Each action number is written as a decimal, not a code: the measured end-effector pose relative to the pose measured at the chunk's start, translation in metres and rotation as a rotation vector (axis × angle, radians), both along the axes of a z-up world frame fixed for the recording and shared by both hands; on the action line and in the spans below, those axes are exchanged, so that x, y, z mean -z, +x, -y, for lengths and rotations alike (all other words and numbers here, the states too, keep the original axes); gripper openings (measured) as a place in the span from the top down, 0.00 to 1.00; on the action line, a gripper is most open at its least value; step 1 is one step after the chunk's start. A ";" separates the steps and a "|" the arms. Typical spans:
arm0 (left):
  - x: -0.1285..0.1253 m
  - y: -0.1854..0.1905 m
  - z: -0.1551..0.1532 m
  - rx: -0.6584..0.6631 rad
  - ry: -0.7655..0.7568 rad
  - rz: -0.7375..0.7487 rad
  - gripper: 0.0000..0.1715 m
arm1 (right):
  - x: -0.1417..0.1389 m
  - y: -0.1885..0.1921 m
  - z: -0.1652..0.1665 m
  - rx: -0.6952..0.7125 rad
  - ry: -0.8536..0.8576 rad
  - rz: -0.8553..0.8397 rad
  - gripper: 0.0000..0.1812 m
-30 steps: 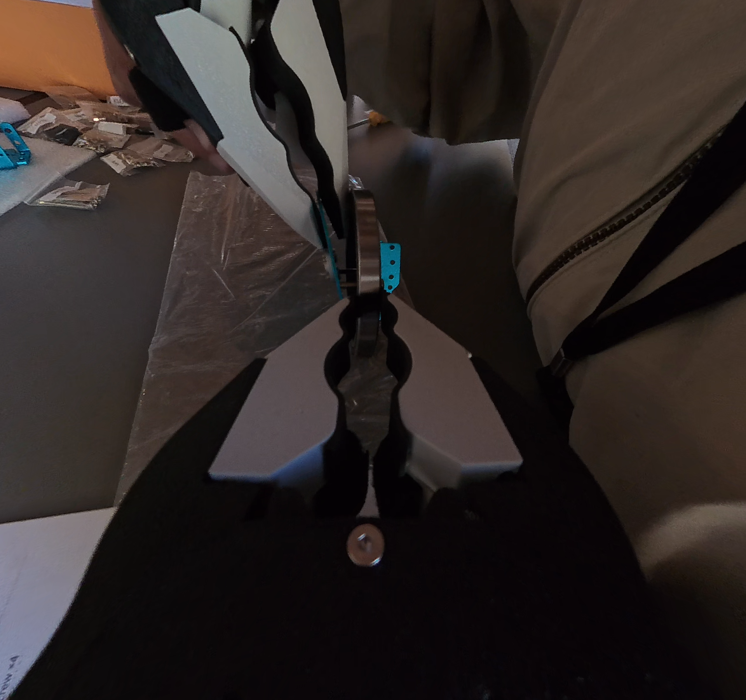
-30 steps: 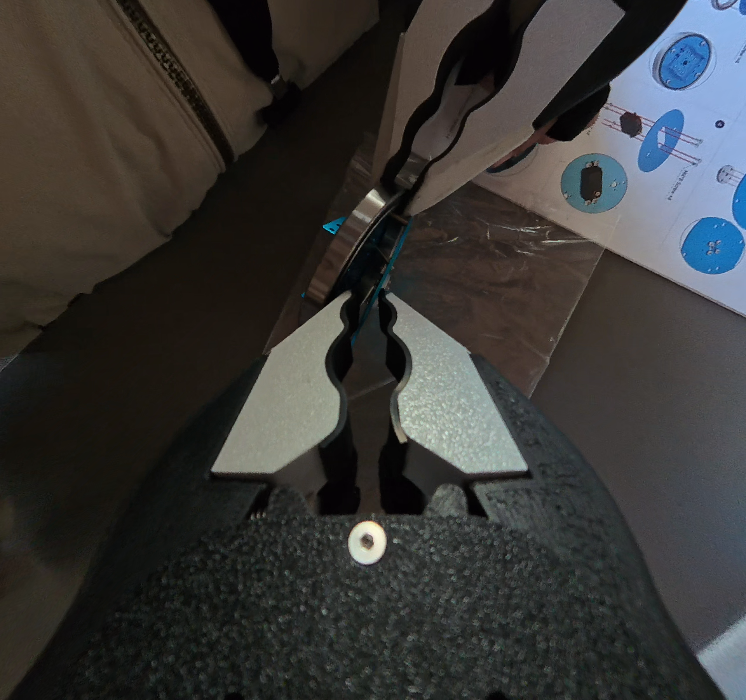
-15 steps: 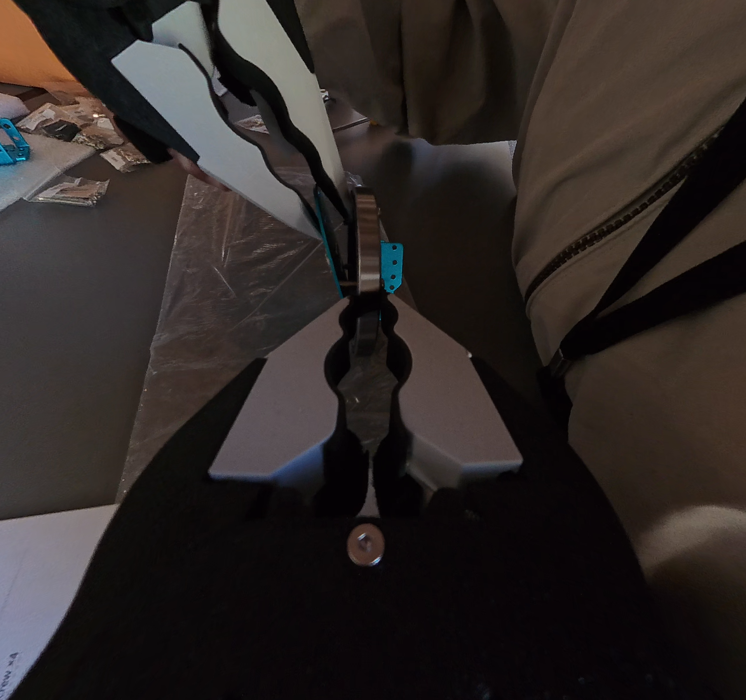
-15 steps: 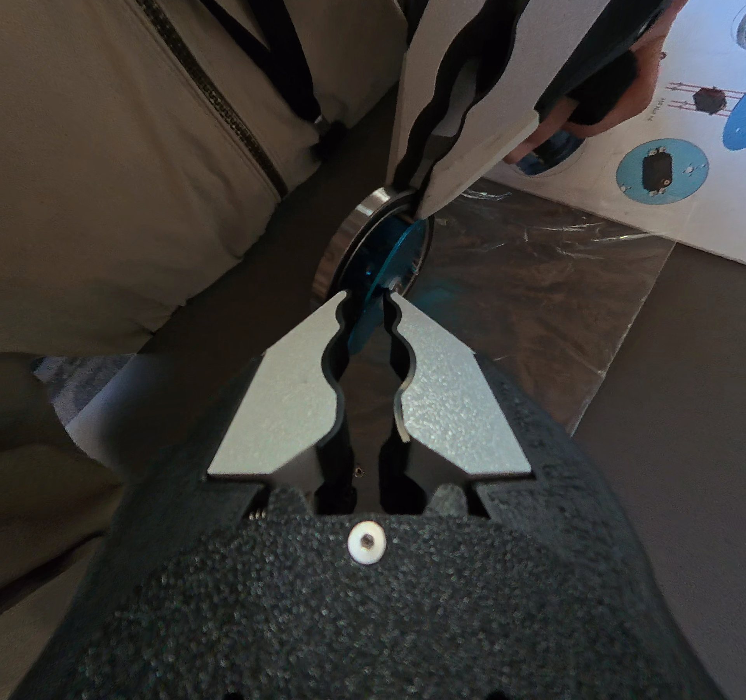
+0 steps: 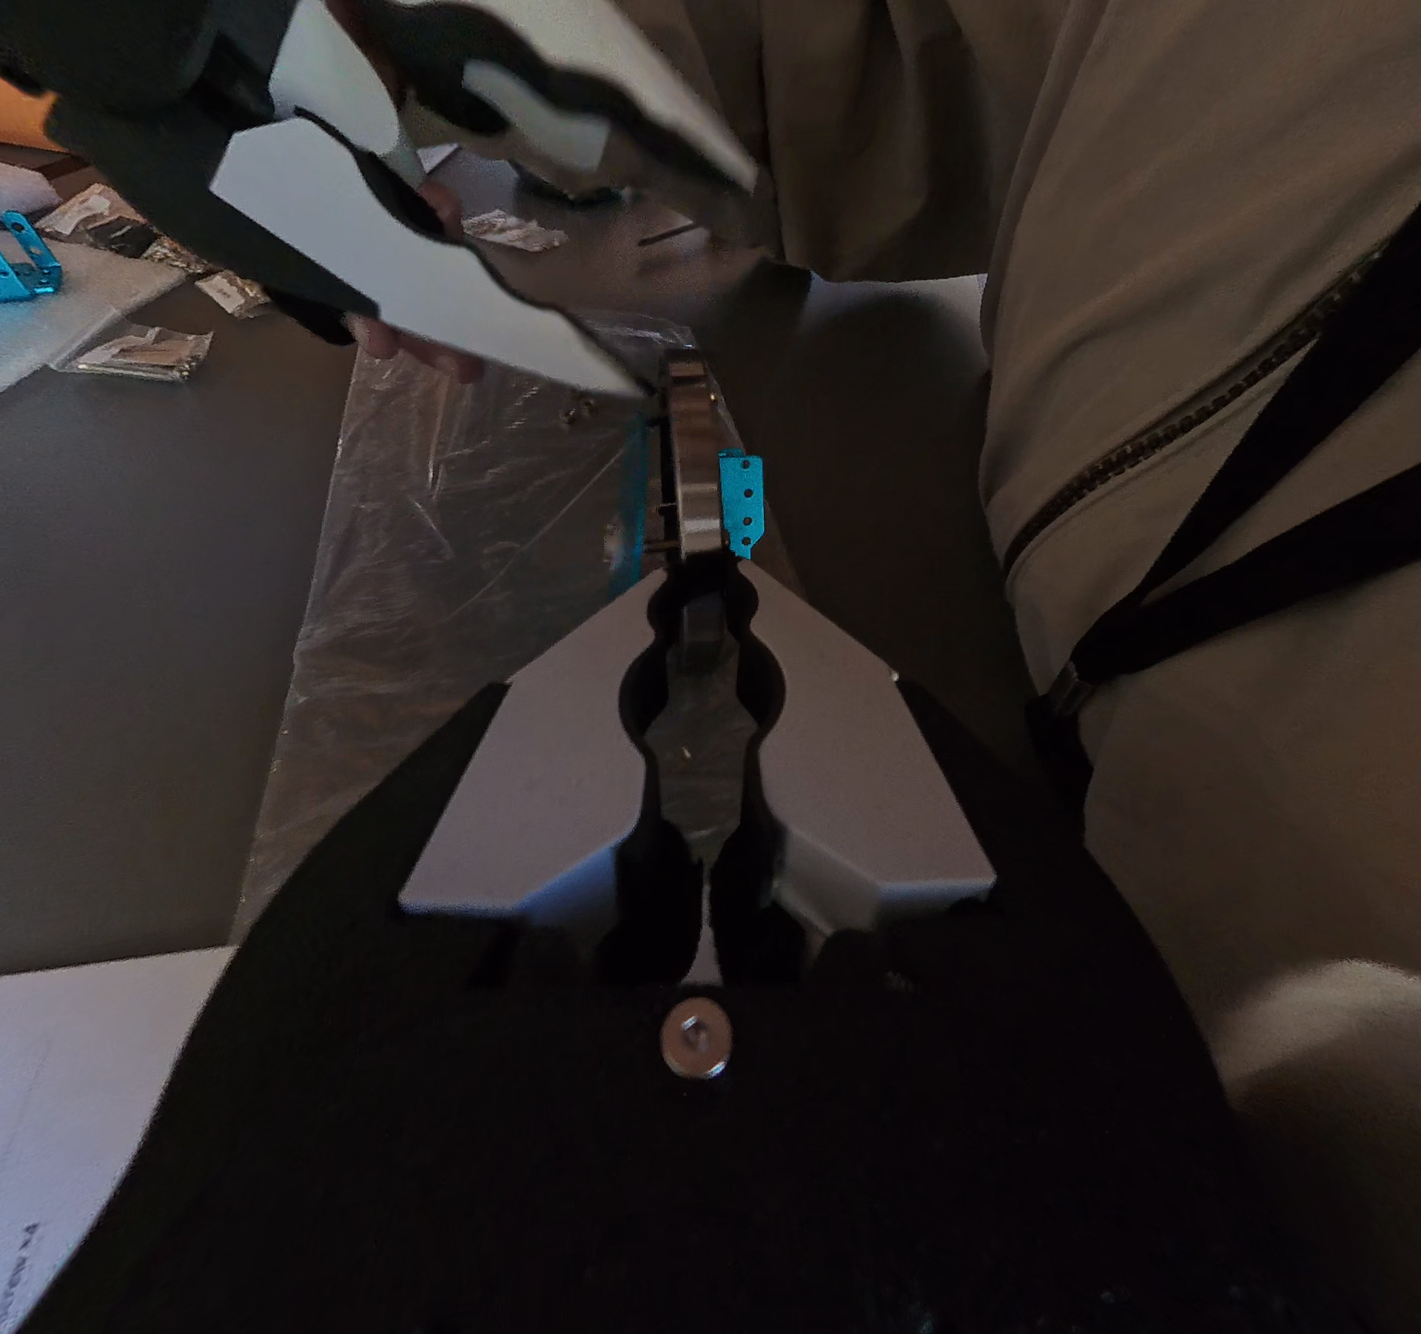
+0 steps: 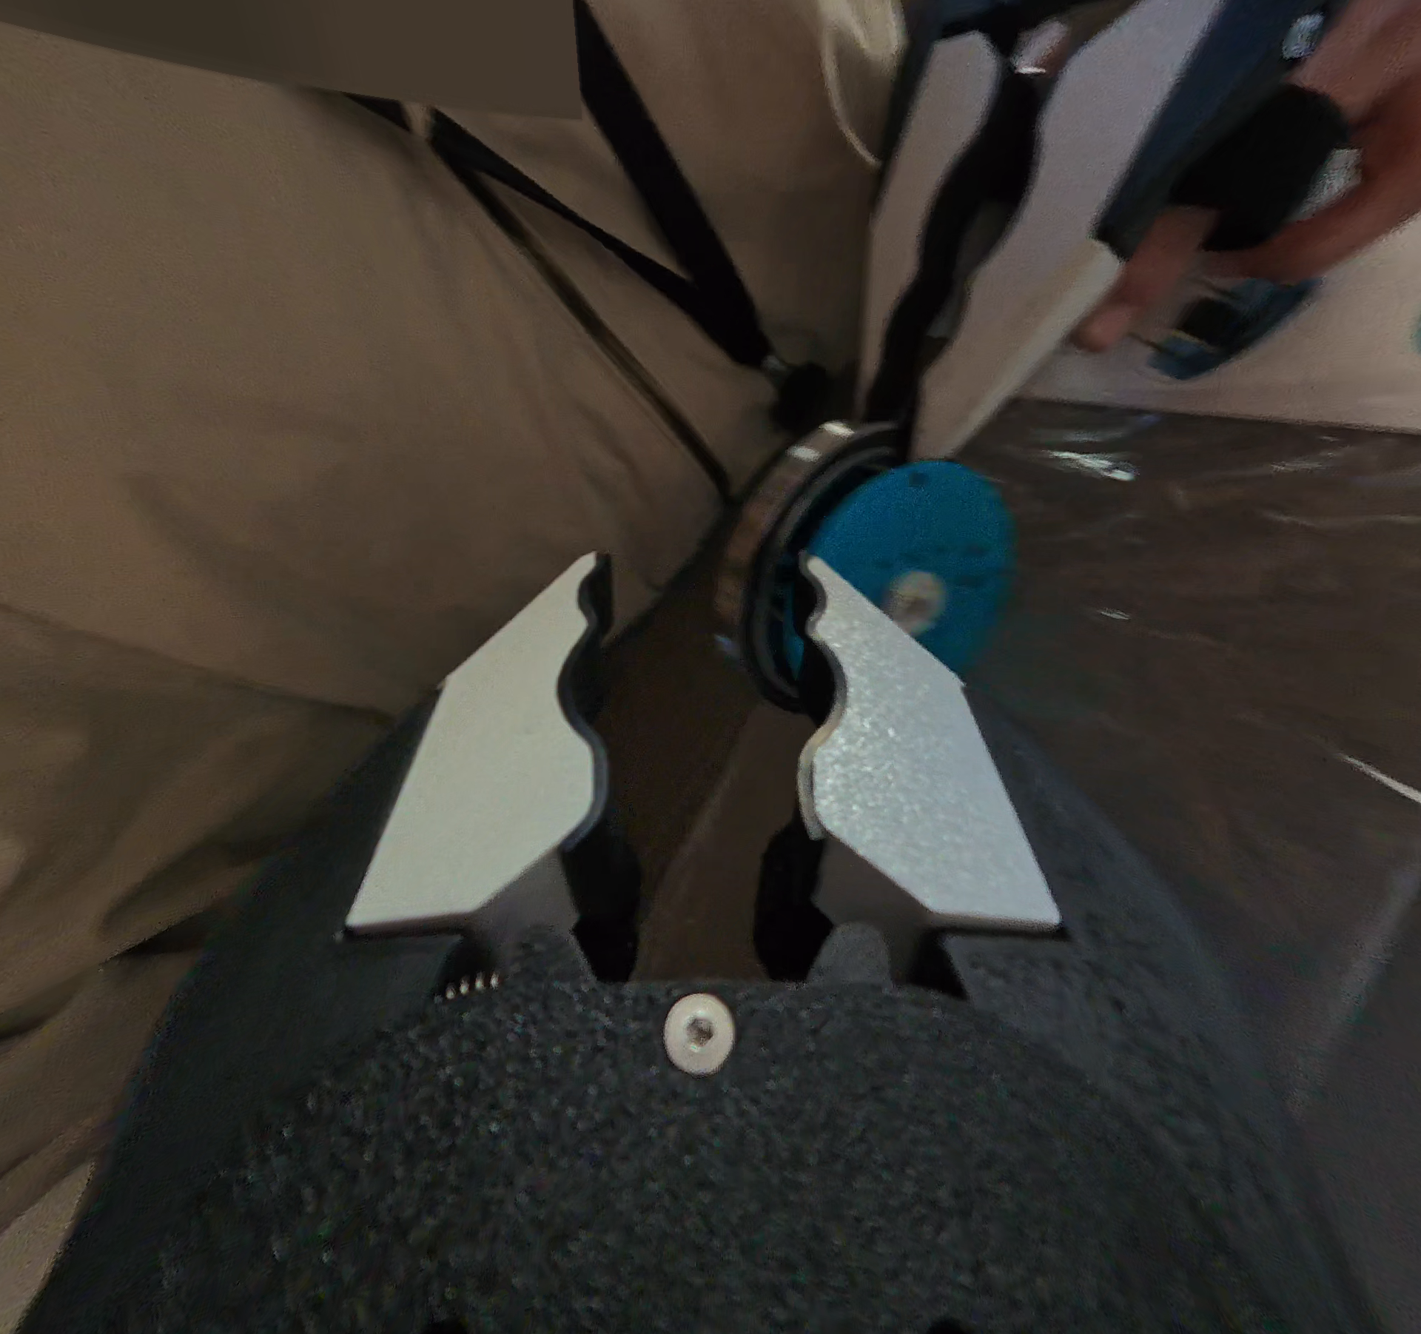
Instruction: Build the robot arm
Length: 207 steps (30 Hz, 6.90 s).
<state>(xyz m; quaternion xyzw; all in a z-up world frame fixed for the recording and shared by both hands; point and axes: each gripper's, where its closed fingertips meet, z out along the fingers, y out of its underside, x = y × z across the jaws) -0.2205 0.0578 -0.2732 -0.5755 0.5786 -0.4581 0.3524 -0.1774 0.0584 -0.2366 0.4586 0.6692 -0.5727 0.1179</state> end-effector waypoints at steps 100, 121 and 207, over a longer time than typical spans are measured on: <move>0.002 -0.003 -0.001 0.001 -0.055 -0.008 0.94 | 0.079 0.050 -0.033 1.252 -0.191 0.458 0.76; 0.003 -0.003 0.002 0.012 -0.020 -0.013 0.94 | 0.022 0.026 -0.042 1.020 0.491 -0.082 1.00; -0.002 -0.001 -0.003 -0.157 0.017 -0.023 0.91 | 0.024 -0.002 -0.020 0.789 0.340 -0.393 1.00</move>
